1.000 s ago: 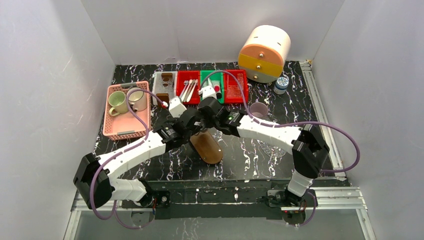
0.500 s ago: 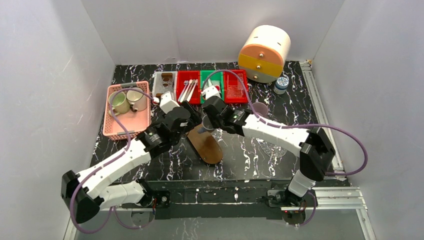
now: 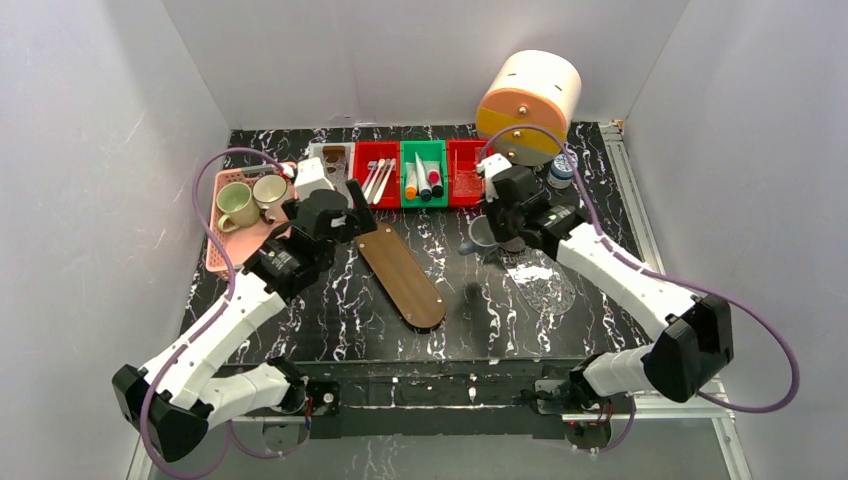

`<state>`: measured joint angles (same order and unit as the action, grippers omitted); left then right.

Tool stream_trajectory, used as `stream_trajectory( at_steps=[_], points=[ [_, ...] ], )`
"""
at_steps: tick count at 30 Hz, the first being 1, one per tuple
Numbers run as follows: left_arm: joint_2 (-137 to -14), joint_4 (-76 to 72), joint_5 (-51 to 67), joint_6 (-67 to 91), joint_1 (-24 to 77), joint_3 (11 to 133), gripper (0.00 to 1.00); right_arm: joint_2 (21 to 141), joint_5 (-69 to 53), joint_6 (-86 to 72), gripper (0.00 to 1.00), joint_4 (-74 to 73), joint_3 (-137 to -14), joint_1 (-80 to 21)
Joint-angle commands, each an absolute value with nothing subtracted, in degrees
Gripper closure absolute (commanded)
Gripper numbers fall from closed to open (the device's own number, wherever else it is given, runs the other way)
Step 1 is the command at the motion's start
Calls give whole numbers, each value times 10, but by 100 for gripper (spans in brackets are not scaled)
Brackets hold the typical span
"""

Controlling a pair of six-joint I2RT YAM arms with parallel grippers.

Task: Prepare toiletry sets of a toothbrush and toothpaste on the tray
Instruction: Pick up the cup from the storage box, then place the cup on the tray.

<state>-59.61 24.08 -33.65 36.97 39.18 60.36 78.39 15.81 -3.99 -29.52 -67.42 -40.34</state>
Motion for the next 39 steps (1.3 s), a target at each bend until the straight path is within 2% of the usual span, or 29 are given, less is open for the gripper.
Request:
stream_trajectory(
  at_steps=[1,5,16,32,39],
  points=[
    [-588,279,-308,271,314,616,2,738,65,40,99,-317,-669,-345],
    [-577,275,-288,233,258,608,2,709,21,77,99,-334,-644,-292],
    [-524,258,-350,181,255,571,2,609,-47,194,99,-295,-521,-173],
    [-482,263,-447,169,311,543,2,631,-72,255,99,-187,-418,-117],
    [-473,263,-468,166,321,539,2,656,-108,268,99,-171,-415,-90]
  ],
)
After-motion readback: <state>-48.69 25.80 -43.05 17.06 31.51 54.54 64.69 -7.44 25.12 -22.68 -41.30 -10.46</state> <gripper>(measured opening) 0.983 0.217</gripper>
